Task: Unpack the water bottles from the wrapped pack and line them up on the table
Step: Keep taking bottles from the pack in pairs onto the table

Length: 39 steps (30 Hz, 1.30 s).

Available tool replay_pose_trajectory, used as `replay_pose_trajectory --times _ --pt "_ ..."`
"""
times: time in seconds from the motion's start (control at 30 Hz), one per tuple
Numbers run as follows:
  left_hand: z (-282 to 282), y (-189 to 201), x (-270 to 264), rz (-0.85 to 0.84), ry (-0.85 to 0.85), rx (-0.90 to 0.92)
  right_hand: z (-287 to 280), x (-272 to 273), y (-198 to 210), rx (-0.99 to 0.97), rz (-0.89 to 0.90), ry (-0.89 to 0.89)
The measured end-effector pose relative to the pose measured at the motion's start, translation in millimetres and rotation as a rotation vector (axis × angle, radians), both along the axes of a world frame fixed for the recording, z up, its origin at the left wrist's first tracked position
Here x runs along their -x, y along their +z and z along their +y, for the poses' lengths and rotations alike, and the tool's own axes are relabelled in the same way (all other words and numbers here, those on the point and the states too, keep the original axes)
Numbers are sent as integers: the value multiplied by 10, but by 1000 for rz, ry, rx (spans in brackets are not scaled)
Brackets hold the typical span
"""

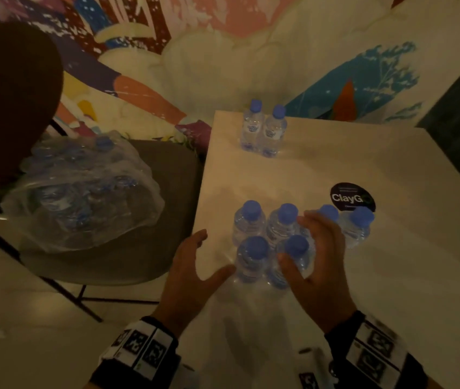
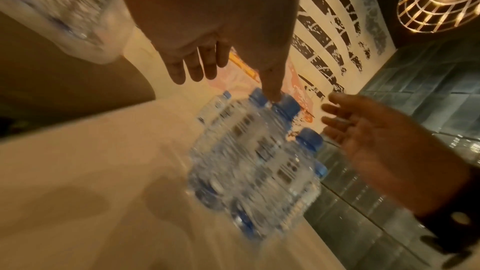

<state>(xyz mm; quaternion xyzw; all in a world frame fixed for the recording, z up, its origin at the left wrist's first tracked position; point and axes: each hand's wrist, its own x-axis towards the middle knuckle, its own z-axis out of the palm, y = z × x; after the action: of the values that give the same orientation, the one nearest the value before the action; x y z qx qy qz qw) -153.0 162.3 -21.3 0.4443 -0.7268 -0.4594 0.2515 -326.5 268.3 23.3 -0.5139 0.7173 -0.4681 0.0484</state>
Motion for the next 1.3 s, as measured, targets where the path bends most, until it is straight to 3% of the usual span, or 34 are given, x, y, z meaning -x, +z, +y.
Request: replay_pose_trajectory --times 0.1,0.17,0.33,0.5,0.63,0.77,0.83,0.93,1.03,1.13,1.23,1.3 --pt "-446 9 -648 -67 115 118 -555 -455 298 62 67 225" --pt "-544 -22 -787 -136 163 153 -629 -567 381 67 64 350" --pt "-917 -28 -1172 -85 315 48 -1105 -987 34 -125 -142 536" --pt "-1572 -95 -1536 30 499 -124 -2044 -1500 -337 -462 -356 530" --pt "-1934 -229 -1666 6 542 -22 -2712 -1697 -483 -593 -457 435" --pt "-2188 -263 -1718 -54 561 22 -3271 -1701 -413 -828 -365 487" --pt "-2282 -229 -1717 -37 519 28 -3508 -1599 -391 -993 -271 407" --pt "-2400 -188 -1725 -18 390 0 -3631 -1446 -413 -1256 74 456" --pt "-2473 -218 -1718 -36 402 74 -3600 -1429 -277 -1208 246 537" --pt "-2462 -223 -1729 -19 445 62 -3561 -1471 -312 -1018 95 552" --pt "-2406 -277 -1759 -65 386 104 -3423 -1524 -483 -1057 100 517" --pt "-2314 -276 -1752 -167 362 135 -3335 -1581 -512 -982 79 469"
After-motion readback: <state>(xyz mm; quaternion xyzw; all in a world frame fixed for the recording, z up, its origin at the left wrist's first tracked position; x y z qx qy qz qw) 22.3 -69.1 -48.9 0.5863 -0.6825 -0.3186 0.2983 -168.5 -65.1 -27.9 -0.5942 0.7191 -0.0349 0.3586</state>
